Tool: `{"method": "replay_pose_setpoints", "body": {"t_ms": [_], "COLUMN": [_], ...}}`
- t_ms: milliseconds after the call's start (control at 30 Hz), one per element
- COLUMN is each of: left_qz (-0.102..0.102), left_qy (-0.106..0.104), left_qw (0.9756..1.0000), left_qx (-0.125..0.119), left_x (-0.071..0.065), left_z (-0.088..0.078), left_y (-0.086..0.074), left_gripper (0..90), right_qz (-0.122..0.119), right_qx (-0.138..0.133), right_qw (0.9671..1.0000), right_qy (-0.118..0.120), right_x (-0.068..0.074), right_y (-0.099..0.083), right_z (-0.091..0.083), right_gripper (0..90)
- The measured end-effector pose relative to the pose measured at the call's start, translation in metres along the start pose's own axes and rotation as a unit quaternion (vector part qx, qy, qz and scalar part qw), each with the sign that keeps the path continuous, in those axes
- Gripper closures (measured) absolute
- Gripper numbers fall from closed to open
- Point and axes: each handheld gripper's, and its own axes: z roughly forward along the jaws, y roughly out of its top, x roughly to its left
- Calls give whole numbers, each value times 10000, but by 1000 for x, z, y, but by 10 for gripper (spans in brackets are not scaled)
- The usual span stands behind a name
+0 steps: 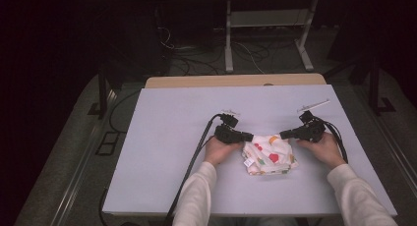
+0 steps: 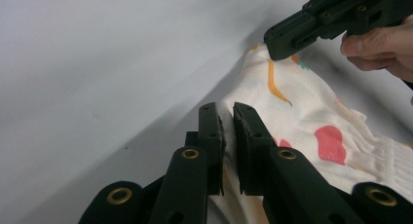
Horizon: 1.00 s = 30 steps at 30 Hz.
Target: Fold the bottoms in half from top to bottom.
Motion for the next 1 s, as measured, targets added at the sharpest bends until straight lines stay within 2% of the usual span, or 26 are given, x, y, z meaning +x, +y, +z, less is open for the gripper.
{"method": "replay_pose_setpoints", "body": {"t_ms": [133, 367, 667, 1000], "left_qz": [31, 78, 108, 165], "left_qy": [97, 213, 371, 606], "left_qw": [9999, 9997, 9992, 9980], "left_qx": [1, -23, -34, 24], "left_x": [2, 3, 8, 18], "left_z": [-7, -18, -32, -43], "left_y": [1, 4, 5, 6], "left_gripper": [827, 828, 828, 828], "right_qz": [147, 204, 201, 220], "right_qx": [-137, -197, -204, -187], "right_qw": [9998, 9995, 9996, 9996], "right_qy": [-32, -115, -66, -74], "right_x": [1, 10, 19, 29], "right_y": [3, 10, 21, 29], "right_z": [-1, 4, 10, 24], "right_gripper": [875, 875, 874, 874]}}
